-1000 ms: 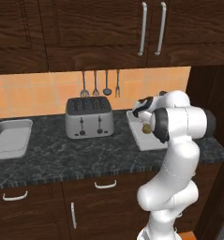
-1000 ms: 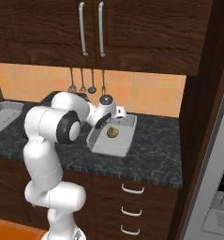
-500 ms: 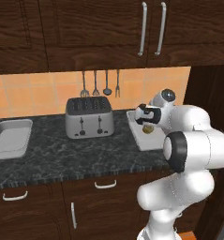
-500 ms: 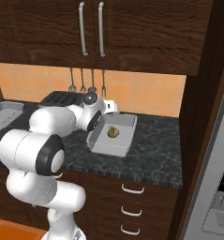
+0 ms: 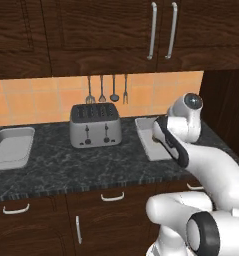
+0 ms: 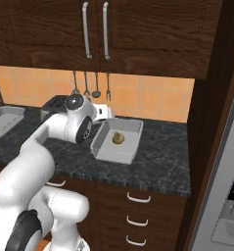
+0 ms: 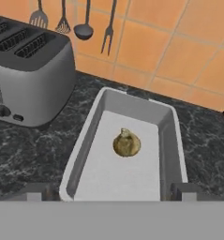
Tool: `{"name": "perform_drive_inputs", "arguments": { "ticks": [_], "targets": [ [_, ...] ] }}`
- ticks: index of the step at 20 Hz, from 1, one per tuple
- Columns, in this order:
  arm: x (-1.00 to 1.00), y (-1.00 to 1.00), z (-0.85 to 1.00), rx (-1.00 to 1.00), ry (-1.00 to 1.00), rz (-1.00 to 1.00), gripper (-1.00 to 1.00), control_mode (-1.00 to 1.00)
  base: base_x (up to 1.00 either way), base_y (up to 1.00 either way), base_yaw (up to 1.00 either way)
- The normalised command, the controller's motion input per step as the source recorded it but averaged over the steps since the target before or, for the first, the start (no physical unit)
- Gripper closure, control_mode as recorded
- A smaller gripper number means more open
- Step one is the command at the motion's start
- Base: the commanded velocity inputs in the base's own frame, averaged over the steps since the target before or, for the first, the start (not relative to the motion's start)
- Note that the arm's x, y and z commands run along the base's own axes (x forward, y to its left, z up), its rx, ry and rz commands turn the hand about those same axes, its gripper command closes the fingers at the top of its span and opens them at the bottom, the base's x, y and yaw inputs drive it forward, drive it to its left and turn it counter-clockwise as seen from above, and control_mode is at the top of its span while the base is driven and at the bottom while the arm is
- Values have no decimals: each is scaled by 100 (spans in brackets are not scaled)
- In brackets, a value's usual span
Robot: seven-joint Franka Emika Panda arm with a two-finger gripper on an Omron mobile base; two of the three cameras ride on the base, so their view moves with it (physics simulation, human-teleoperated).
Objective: Place one onion and one fish in each tupperware on the nearby counter, to pack two identical lunches.
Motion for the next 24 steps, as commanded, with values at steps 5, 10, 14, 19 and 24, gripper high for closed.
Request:
{"name": "perform_drive_inputs", "arguments": {
  "ticks": [5,10,14,19,24],
  "targets": [
    [-100,16,11,0,-9,4,-100,-100,0,0,0],
    [-100,1,24,0,-23,2,-100,-100,0,0,0],
    [-99,17,48,0,-2,0,-100,-100,0,0,0],
    [-69,7,81,0,9,0,-100,-100,0,0,0],
    [-17,5,-15,-1,3,1,-100,100,-52,8,0]
  ]
}}
